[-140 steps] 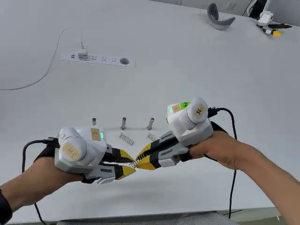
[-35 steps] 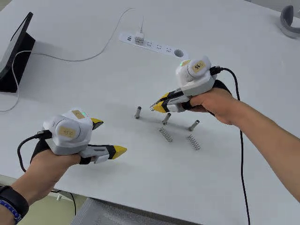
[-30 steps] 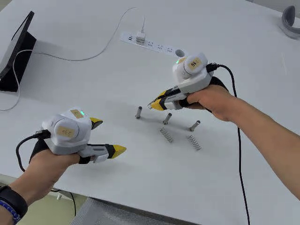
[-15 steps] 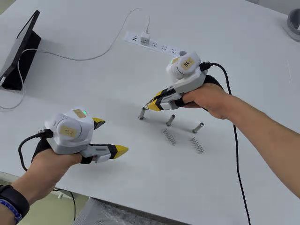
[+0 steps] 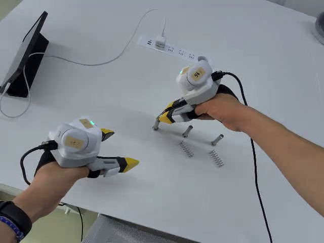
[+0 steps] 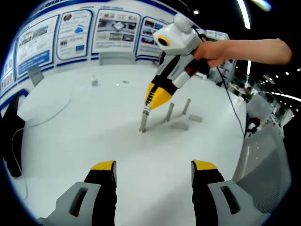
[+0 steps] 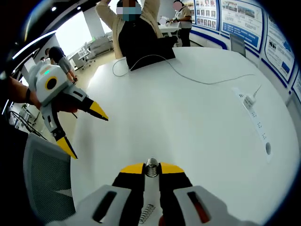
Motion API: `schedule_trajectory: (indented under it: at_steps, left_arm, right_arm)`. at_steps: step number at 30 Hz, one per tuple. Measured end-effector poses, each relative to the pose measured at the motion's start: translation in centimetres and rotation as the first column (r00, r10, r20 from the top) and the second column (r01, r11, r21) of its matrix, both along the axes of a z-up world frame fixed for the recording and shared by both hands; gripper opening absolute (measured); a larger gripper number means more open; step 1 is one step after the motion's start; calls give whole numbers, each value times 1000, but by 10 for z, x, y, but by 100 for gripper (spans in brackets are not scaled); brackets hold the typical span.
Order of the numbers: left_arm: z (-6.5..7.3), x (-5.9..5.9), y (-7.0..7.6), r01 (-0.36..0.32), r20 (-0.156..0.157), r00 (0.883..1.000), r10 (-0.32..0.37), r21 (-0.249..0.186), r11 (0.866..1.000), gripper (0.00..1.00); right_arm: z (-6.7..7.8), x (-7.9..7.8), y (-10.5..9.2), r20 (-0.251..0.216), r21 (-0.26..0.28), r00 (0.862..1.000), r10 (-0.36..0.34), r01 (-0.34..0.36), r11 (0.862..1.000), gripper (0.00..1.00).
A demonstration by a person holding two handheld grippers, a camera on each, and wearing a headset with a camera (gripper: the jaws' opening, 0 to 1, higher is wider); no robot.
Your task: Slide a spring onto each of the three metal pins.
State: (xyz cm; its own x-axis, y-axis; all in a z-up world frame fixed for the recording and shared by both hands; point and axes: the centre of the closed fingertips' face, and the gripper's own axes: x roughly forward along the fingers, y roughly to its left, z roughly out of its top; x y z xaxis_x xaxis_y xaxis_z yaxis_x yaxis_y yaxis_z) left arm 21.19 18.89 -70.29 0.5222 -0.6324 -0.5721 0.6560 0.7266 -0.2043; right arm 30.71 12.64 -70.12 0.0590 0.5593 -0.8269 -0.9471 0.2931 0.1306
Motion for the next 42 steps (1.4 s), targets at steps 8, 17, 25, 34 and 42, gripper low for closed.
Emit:
schedule_trajectory:
  at_steps: [8, 17, 25, 34, 42]
  left_arm:
    - [-1, -1, 0, -2, -3, 1000, 2, -3, 1000, 65]
    - [1, 2, 1, -9, 1, 1000, 9, -6, 1000, 65]
    - [-1, 2, 2, -9, -1, 1000, 9, -3, 1000, 65]
    - [-1, 3, 5, -18, -2, 1000, 18, -2, 1000, 65]
    - [-1, 4, 5, -21, -6, 1000, 21, -5, 1000, 65]
  right_arm:
    - [2, -2, 7, 5, 2, 1000, 9, -9, 1000, 13]
    - [-1, -7, 10, 24, -19, 999, 39, -39, 999, 13]
    - [-7, -7, 11, 31, -33, 998, 53, -52, 998, 13]
    - [-13, -5, 13, 30, -44, 998, 55, -53, 998, 13]
    - [-21, -6, 14, 32, -41, 999, 36, -34, 999, 13]
